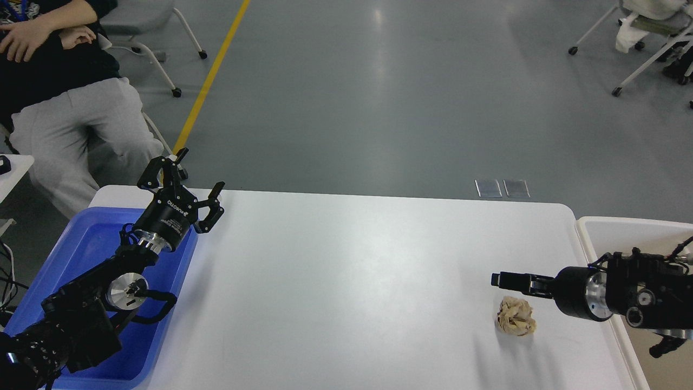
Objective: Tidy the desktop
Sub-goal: 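Swing the right gripper sideways and lower it toward the crumpled paper ball, then close the right gripper around the crumpled paper ball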
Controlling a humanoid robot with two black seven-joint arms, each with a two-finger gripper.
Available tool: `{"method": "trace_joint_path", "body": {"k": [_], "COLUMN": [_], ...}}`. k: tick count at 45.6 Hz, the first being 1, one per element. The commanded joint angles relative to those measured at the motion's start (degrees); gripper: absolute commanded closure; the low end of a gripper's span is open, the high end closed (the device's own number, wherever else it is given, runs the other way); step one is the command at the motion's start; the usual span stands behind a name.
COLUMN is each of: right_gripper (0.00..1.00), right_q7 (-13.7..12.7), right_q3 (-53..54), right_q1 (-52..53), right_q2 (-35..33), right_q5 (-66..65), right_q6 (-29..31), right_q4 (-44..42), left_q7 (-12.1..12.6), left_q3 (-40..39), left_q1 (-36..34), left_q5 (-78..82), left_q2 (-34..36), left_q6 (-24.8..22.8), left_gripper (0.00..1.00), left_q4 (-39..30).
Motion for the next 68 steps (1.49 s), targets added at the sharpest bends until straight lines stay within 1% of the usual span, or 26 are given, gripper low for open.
{"method": "trace_joint_path", "body": {"k": [1,12,31,47,58,60,62,64,66,68], "right_gripper": [0.0,0.0,0.0,0.0,0.02,0.05,0.1,0.18,0.3,0.35], "right_q7": [0.1,0.2,0.4,0.5,0.5,0.5,0.5,0.5,0.5,0.5], "right_q3": [-2.7,-2.6,-2.1,-0.1,0.1,0.1,0.1,0.1,0.1,0.0], "right_q1": [-5.0,-10.3,-12.8,-14.6,-15.6,-15.6,-15.7,-15.7,-15.7,-15.7], "right_q2": [6.6,8.3,9.8,11.0,11.0,11.1,11.1,11.1,11.1,11.0], "right_q5": [-0.3,-1.4,-1.0,-0.5,-0.6,-0.6,-0.5,-0.5,-0.8,-1.1], "right_q6": [-3.6,-4.1,-5.6,-5.6,-5.6,-5.6,-5.6,-5.6,-5.6,-5.5], "right_q4": [-6.0,-14.0,-14.8,-15.6,-16.2,-16.3,-16.4,-16.4,-16.4,-16.4], "left_q7": [0.0,-0.1,-0.1,-0.1,-0.1,-0.1,-0.1,-0.1,-0.1,-0.1], "left_q3": [0.0,0.0,0.0,0.0,0.0,0.0,0.0,0.0,0.0,0.0], "left_q1": [0.0,0.0,0.1,0.1,0.1,0.1,0.1,0.1,0.1,0.1], "left_q5": [0.0,0.0,0.0,0.0,0.0,0.0,0.0,0.0,0.0,0.0], "left_q2": [0.0,0.0,0.0,0.0,0.0,0.0,0.0,0.0,0.0,0.0], "left_q6": [0.0,0.0,0.0,0.0,0.0,0.0,0.0,0.0,0.0,0.0], "left_gripper": [0.0,0.0,0.0,0.0,0.0,0.0,0.0,0.0,0.0,0.0], "left_q4": [0.0,0.0,0.0,0.0,0.0,0.0,0.0,0.0,0.0,0.0]}}
